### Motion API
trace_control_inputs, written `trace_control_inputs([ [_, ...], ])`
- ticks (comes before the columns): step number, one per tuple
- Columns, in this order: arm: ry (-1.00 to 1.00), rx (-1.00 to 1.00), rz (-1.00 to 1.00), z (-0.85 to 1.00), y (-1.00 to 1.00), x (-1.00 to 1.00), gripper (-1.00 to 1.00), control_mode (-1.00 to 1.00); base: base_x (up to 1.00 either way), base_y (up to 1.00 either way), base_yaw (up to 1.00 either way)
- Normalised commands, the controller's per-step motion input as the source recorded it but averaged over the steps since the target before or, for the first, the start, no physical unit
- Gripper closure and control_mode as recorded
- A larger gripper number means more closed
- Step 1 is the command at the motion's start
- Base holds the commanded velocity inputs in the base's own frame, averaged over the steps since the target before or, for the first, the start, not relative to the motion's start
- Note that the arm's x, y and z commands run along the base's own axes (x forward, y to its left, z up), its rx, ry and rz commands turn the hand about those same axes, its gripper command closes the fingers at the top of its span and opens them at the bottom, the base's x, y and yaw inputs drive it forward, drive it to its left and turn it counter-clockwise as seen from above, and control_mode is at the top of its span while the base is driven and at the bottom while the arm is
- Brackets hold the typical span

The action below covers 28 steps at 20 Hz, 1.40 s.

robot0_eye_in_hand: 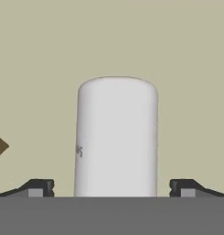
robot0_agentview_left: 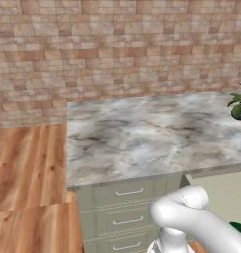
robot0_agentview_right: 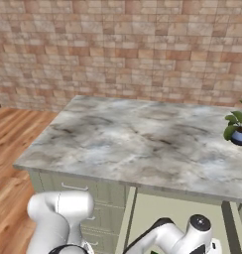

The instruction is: Restock the sink supplies by placing the sponge and soap dispenser on the counter and next to the sink. Make sure the soap dispenser is upright.

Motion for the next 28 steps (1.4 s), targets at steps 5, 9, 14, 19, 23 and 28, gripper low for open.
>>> trace_control_inputs([
  [5, 0.04, 0.0, 0.0, -0.27, 0.0, 0.16, -1.0, -1.0, 0.0, 0.0, 0.0],
  [9, 0.02, 0.0, 0.0, -0.2, 0.0, 0.0, -1.0, -1.0, 0.0, 0.0, 0.0],
  [14, 0.04, 0.02, 0.0, -0.21, -0.02, 0.0, -1.0, -1.0, 0.0, 0.0, 0.0],
  [19, 0.03, 0.02, 0.0, -0.38, -0.03, -0.05, -1.0, -1.0, 0.0, 0.0, 0.0],
  [23, 0.03, 0.0, 0.0, -0.58, 0.0, -0.28, 1.0, -1.0, 0.0, 0.0, 0.0],
  [28, 0.13, 0.0, 0.0, -0.34, 0.04, -0.15, 1.0, -1.0, 0.0, 0.0, 0.0],
])
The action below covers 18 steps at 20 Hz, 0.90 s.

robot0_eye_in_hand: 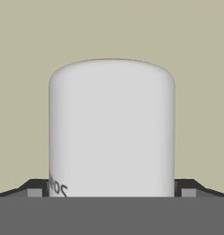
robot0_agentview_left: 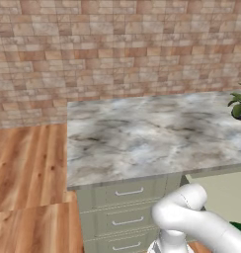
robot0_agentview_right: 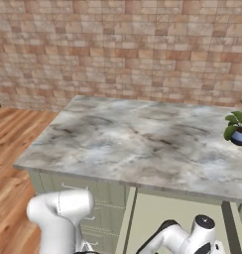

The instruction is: Restock the sink supplies by placing the sponge and soap dispenser on the counter and next to the sink. Make sure the soap dispenser is upright.

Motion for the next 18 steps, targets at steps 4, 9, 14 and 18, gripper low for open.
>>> trace_control_inputs([
  [4, 0.0, -0.01, 0.0, 0.29, 0.12, -0.28, 1.0, -1.0, 0.0, 0.0, 0.0],
  [9, -0.07, -0.06, 0.0, 0.95, 0.1, -0.24, 1.0, -1.0, 0.0, 0.0, 0.0],
  [14, -0.19, -0.05, 0.0, 1.0, 0.43, -0.4, 1.0, -1.0, 0.0, 0.0, 0.0],
  [18, -0.15, -0.04, -0.03, 0.95, 0.73, -0.26, 1.0, -1.0, 0.0, 0.0, 0.0],
])
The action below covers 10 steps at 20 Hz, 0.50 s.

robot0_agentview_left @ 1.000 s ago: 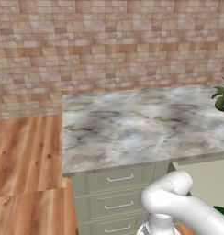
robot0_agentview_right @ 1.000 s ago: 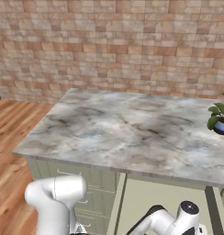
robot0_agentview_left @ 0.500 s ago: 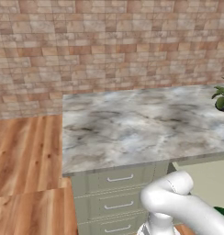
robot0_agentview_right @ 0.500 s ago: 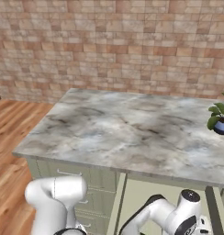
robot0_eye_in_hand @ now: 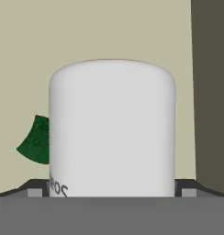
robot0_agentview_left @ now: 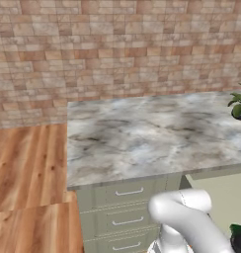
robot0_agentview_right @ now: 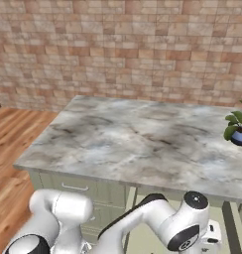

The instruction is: Restock the sink supplies by placing the sponge and soap dispenser on the counter and next to the sink. Make sure the soap dispenser is upright.

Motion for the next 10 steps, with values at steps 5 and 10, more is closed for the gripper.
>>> trace_control_inputs([
  [5, -0.07, -0.05, -0.05, 0.98, 0.82, -0.12, 1.0, -1.0, 0.0, 0.0, 0.0],
  [10, -0.01, -0.06, -0.03, 1.0, 0.68, -0.01, 1.0, -1.0, 0.0, 0.0, 0.0],
])
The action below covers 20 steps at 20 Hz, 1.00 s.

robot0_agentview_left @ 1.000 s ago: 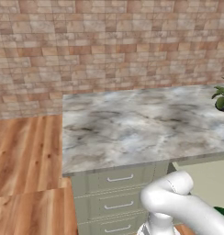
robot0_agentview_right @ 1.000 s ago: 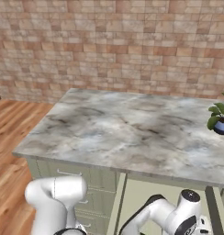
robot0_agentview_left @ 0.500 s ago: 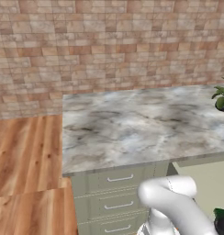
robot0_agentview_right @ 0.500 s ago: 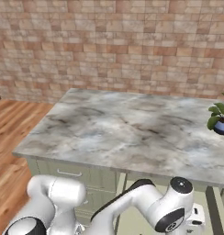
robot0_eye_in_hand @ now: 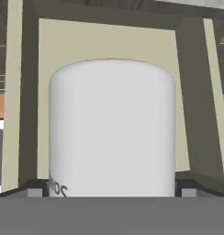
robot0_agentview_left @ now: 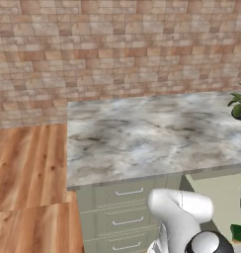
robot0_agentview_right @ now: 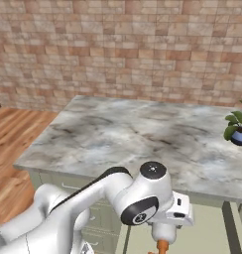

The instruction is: Restock the sink supplies by placing the sponge and soap dispenser on the counter and next to the sink. Make sure the soap dispenser is upright.

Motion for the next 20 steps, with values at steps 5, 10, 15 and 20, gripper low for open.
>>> trace_control_inputs([
  [5, 0.05, -0.02, -0.04, 0.56, 0.24, 0.0, 1.0, -1.0, 0.0, 0.0, 0.0],
  [10, 0.02, 0.0, 0.0, 0.0, 0.04, 0.01, 1.0, -1.0, 0.0, 0.0, 0.0],
  [15, 0.0, 0.0, -0.02, 0.15, 0.11, 0.0, 1.0, -1.0, 0.0, 0.0, 0.0],
  [20, 0.0, -0.01, -0.03, 0.44, 0.38, 0.08, 1.0, -1.0, 0.0, 0.0, 0.0],
])
